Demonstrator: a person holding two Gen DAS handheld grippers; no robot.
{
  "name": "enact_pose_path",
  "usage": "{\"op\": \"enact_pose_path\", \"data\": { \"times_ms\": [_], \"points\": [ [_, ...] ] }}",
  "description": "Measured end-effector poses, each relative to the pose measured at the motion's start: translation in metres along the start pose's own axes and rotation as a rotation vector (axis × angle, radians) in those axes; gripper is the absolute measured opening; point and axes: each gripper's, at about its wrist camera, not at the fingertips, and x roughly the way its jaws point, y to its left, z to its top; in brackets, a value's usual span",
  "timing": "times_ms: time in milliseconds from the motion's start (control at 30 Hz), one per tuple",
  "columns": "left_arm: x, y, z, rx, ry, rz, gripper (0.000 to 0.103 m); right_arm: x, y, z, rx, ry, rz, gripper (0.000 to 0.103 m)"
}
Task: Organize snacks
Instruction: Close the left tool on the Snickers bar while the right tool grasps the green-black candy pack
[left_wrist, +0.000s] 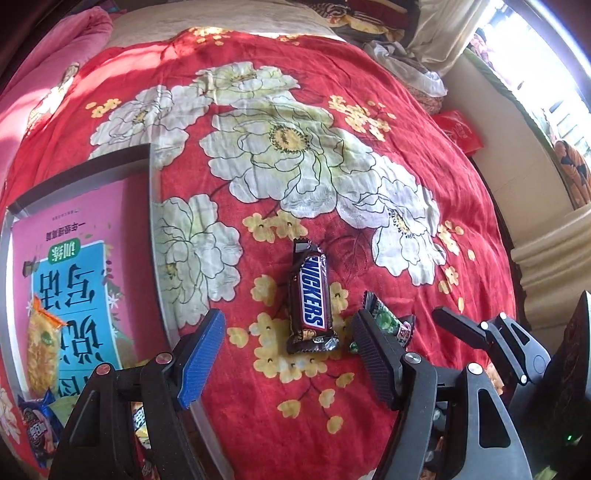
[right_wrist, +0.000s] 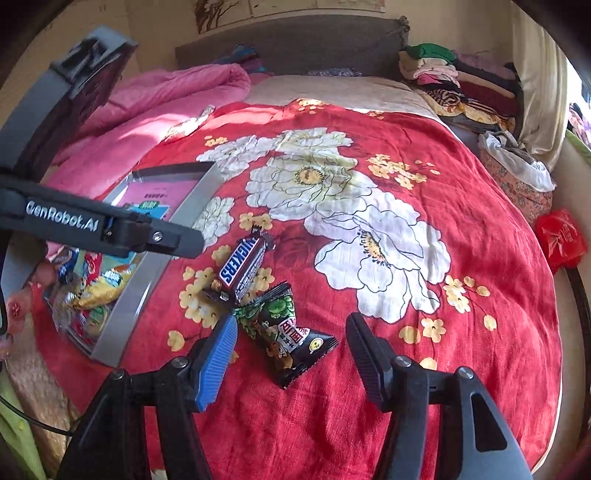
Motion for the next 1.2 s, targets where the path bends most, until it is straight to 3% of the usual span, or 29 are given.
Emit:
{"op": "enact_pose_path", "data": {
  "times_ms": [300,367,433,467,533,733,933,1100,1200],
  "points": [
    [0.05,-0.011,0.01,-0.035,0.084,-0.025,0.072,0.047,0.007,-0.007,-0.119,0.079,-0.037,0.061],
    [0.056,-0.012,0.009,-0.036,0.076,-0.015,0.063,0.05,0.005,-0.01,-0.119,0.075,-0.032,0.051],
    [0.057,-0.015,0.008,-0.02,0.056,0.016,0.035,0.046,0.001,-0.01,-0.089,0.064,-0.004,0.048],
    [0.056,-0.016,0.008,-0.013,0.048,0.014,0.03,0.042,-0.003,-0.01,-0.056,0.056,0.025,0.044],
    [0.05,-0.016,0.008,0.0,0.033,-0.002,0.029,0.035,-0.013,-0.01,0.038,0.037,0.101,0.029],
    [0.007,-0.002,-0.004,-0.009,-0.04,-0.051,0.029,0.016,-0.016,-0.01,0.174,-0.006,0.212,0.027],
    [-0.051,0.038,-0.026,-0.071,-0.117,-0.074,0.029,-0.003,0.014,0.006,0.135,-0.062,0.26,0.017],
    [-0.082,0.066,-0.042,-0.111,-0.157,-0.08,0.029,0.015,0.032,0.003,0.059,-0.003,0.211,0.017],
    [-0.093,0.08,-0.052,-0.133,-0.17,-0.079,0.029,0.023,0.046,0.003,-0.04,0.009,0.112,0.034]
  ]
}}
